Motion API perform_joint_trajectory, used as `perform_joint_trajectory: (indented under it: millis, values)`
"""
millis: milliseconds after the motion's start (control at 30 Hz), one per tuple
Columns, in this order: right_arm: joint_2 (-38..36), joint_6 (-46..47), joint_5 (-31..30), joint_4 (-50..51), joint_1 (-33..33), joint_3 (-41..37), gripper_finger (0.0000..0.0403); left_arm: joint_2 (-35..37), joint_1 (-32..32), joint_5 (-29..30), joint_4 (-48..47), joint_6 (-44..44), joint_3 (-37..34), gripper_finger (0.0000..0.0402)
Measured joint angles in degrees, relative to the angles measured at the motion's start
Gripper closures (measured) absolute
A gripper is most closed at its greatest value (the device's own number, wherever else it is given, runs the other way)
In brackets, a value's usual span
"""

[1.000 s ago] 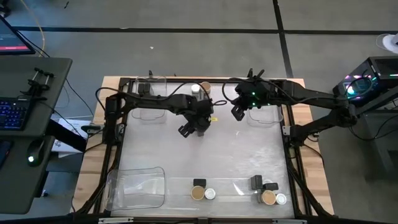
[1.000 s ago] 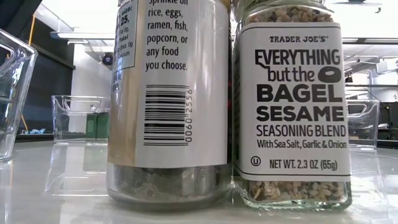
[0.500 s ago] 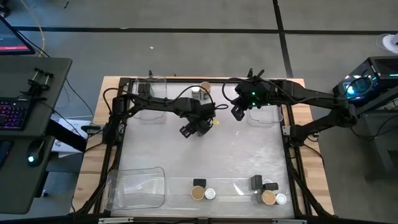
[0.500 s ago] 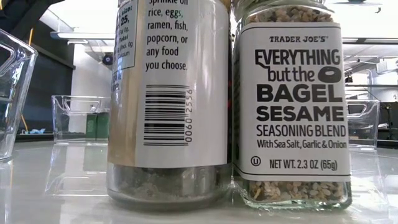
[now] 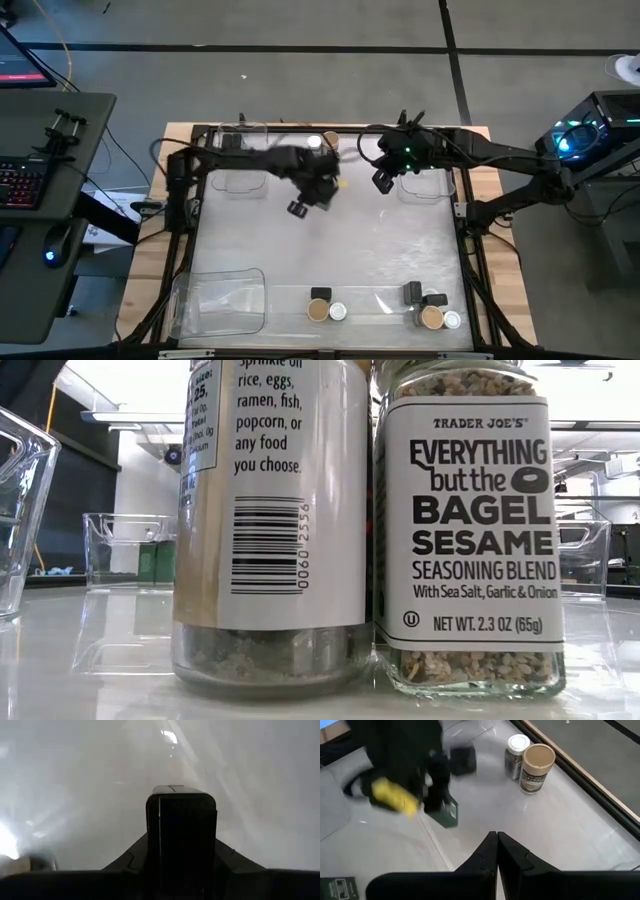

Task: Sort spices by type
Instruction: Put the black seasoning can into the top left transparent bin

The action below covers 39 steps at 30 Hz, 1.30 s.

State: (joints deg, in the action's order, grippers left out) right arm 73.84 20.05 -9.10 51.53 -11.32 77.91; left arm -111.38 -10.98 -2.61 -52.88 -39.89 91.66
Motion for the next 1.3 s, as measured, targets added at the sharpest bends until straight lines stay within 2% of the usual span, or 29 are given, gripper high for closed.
perform_joint_trajectory:
  millis: [133,267,367,467,533,667,767,1000,1133,1300]
  values:
    - [0.0,-0.6,-0.2,-0.9,-1.9,0.0,0.0402,7.5,-4.4,-5.5,-5.2,11.3,0.0,0.0305]
    - [0.0,-1.1,-0.2,-2.7,-4.4,0.0,0.0402,17.2,-9.2,-5.1,-7.0,19.9,-1.1,0.0305]
    - [0.0,-1.1,-0.2,-2.9,-6.0,0.0,0.0402,26.6,-12.9,-0.2,-2.7,25.6,-6.3,0.0305]
    - [0.0,-1.1,0.7,-2.9,-7.3,0.0,0.0402,36.3,-16.9,7.6,3.0,32.3,-14.5,0.0305]
    - [0.0,-1.1,1.0,-2.9,-7.9,0.0,0.0402,41.7,-19.4,10.4,4.9,38.5,-20.6,0.0305]
    - [0.0,-1.3,1.1,-2.9,-8.8,0.0,0.0402,48.3,-22.4,15.2,4.5,54.0,-32.0,0.0305]
    - [0.0,-1.1,1.1,-2.9,-9.3,0.0,0.0402,47.9,-24.1,16.5,4.3,61.8,-36.6,0.0305]
    - [0.0,-1.0,1.1,-3.0,-9.3,0.0,0.0402,39.3,-31.9,16.4,6.8,69.2,-36.4,0.0305]
    - [0.0,-0.7,1.1,-3.1,-9.3,0.0,0.0402,32.7,-35.8,13.1,6.9,70.3,-34.6,0.0305]
    - [0.0,-0.6,1.2,-4.7,-9.3,0.0,0.0402,26.0,-37.5,13.5,7.0,69.8,-31.3,0.0305]
